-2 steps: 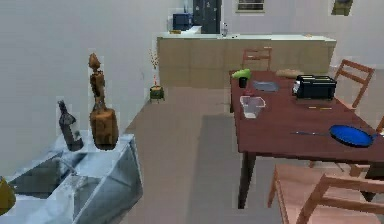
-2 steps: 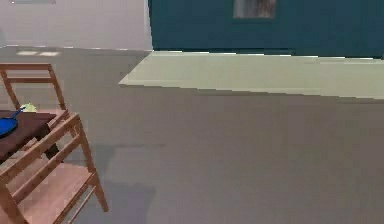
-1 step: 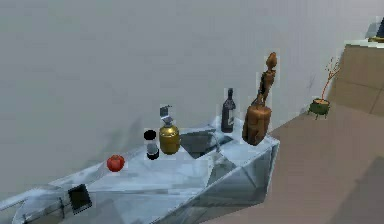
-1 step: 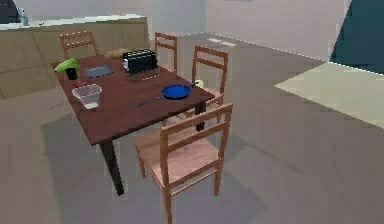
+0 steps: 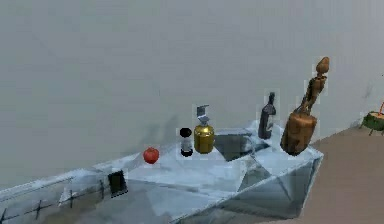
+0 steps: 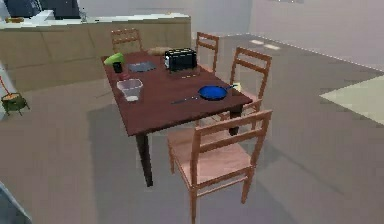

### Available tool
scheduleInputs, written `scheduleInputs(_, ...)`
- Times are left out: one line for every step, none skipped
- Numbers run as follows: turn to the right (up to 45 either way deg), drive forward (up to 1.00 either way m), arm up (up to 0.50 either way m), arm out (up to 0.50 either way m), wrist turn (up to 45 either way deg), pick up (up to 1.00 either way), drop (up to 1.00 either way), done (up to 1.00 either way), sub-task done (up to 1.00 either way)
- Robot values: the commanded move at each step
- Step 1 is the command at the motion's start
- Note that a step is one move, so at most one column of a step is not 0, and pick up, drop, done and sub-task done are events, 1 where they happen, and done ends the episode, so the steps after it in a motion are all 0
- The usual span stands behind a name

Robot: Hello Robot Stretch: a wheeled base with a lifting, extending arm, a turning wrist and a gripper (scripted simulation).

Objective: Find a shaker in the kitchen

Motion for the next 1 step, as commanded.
scheduleInputs(0.0, 0.00, 0.00, 0.00, 0.0, 0.00, 0.00, 1.00, 0.00)
